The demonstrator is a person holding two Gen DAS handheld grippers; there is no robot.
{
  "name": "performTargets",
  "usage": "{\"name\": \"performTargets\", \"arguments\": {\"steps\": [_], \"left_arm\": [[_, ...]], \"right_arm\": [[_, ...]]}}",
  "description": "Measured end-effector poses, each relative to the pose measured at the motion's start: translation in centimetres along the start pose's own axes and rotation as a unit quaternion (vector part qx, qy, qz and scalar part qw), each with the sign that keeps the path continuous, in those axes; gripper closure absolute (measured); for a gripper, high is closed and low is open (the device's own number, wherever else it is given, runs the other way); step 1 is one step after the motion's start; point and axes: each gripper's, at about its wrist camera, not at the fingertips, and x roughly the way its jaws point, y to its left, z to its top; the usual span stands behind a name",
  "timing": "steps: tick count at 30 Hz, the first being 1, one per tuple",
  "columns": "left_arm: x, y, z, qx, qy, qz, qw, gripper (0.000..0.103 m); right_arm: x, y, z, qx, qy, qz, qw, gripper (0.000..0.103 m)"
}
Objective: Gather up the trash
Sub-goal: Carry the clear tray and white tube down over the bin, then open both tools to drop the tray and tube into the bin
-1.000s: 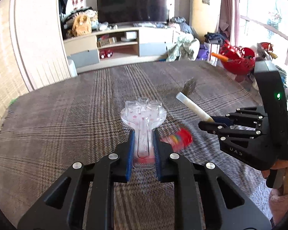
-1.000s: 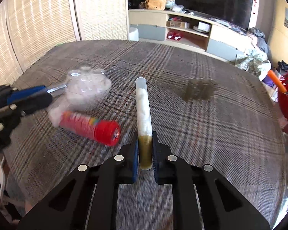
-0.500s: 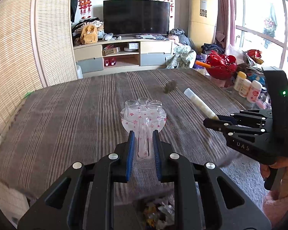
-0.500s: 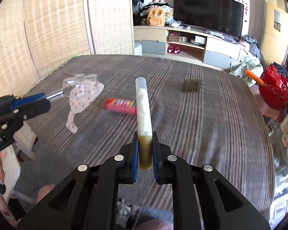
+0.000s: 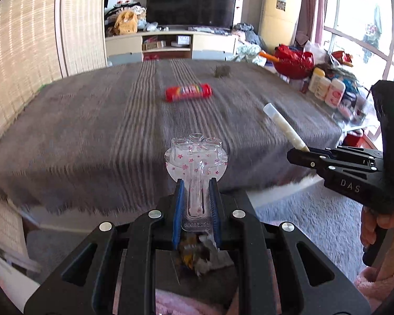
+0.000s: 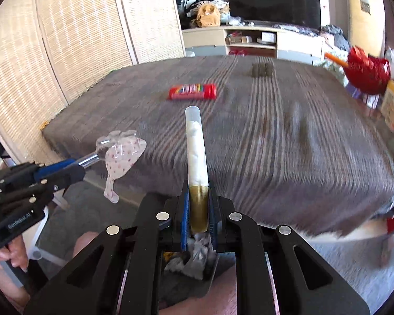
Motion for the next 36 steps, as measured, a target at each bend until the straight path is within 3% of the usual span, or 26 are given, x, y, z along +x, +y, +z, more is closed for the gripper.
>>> {"name": "performTargets", "arguments": {"steps": [8, 18, 29, 36], "left_arm": [[1.9, -0.5, -4.9, -0.007, 0.041, -0.011, 0.9991, 0.085], [5.5, -1.0, -8.0, -0.012, 0.091, -0.025, 0.9955, 0.085], [10.8, 0.2, -9.4, -0.02, 0.149, -0.03, 0.9881, 0.085], [13.4, 1.0, -9.7, -0.034, 0.178, -0.048, 0.9822, 0.085]], "right_arm": [[2.2, 0.0, -4.7, 0.031, 0.04, 0.02, 0.999, 0.089], [5.7, 0.0, -8.3, 0.069, 0.094, 0.036, 0.993, 0.089], [10.2, -1.5, -9.5, 0.096, 0.16, 0.04, 0.982, 0.089], [12.6, -2.5, -9.5, 0.124, 0.174, 0.052, 0.976, 0.086]]}}
